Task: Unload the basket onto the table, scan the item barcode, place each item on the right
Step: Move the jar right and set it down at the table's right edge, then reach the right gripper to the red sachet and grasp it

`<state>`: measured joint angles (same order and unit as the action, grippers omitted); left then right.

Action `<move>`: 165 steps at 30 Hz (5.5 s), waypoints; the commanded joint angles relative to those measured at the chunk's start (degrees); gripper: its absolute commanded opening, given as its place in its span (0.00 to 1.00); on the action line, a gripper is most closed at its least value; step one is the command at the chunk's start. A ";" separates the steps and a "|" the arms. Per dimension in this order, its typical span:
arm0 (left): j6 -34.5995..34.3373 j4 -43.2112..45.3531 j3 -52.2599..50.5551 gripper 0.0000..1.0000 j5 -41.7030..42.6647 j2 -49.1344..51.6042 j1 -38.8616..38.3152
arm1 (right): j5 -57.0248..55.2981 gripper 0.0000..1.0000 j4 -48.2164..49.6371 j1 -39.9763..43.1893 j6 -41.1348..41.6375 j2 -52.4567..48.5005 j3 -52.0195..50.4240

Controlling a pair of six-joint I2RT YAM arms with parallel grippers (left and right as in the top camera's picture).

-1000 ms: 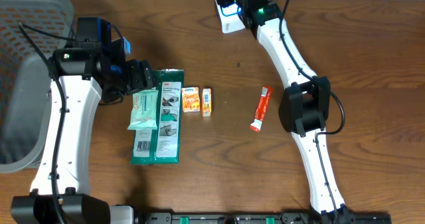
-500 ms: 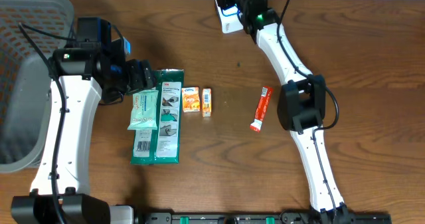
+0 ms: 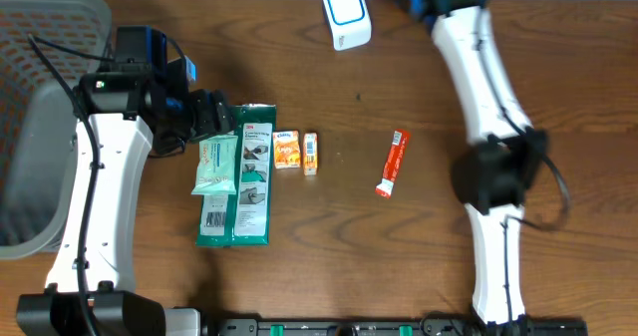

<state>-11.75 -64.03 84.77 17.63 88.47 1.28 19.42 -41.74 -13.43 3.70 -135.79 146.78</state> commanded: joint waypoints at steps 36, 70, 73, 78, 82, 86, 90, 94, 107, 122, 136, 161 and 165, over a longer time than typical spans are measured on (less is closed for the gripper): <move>0.72 0.00 -0.09 0.89 -0.81 0.26 -0.13 | -23.87 0.01 -55.58 31.87 1.81 -14.67 1.44; 0.72 0.00 -0.09 0.89 -0.81 0.26 -0.13 | -5.44 0.99 -53.86 38.84 1.79 -0.09 5.68; 0.72 0.00 -0.09 0.89 -0.81 0.26 -0.13 | 5.29 0.99 -53.37 38.12 1.81 3.08 5.68; 0.72 0.00 -0.09 0.89 -0.81 0.26 -0.13 | 20.59 0.64 -55.58 35.34 2.23 4.63 5.62; 0.72 0.00 -0.09 0.89 -0.81 0.26 -0.13 | 20.24 0.49 -55.58 29.51 4.48 4.63 3.87; 0.72 0.00 -0.09 0.89 -0.81 0.26 -0.13 | 14.27 0.48 -55.58 21.00 7.39 4.63 0.74; 0.72 0.00 -0.09 0.89 -0.81 0.26 -0.13 | 5.35 0.43 -55.58 11.78 12.13 4.63 -4.74; 0.72 0.00 -0.09 0.89 -0.81 0.26 -0.13 | 2.27 0.22 -55.58 5.51 12.13 4.98 -9.55; 0.72 0.00 -0.09 0.89 -0.81 0.26 -0.13 | -12.31 0.23 -47.43 -8.46 27.65 6.95 -32.92; 0.72 0.00 -0.09 0.89 -0.81 0.26 -0.13 | -17.90 0.24 -43.93 -8.76 29.03 8.00 -42.75; 0.72 0.00 -0.09 0.89 -0.81 0.26 -0.13 | -19.19 0.58 -26.86 -6.60 32.79 41.55 -65.29; 0.72 0.00 -0.09 0.89 -0.81 0.26 -0.13 | -16.33 0.36 4.92 -9.75 53.05 34.14 -89.53; 0.72 0.00 -0.09 0.89 -0.81 0.26 -0.13 | -16.57 0.39 5.38 -9.70 52.43 34.14 -89.53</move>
<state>-11.75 -64.01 84.77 17.61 88.47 1.28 4.21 -36.73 -23.38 55.51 -101.43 57.49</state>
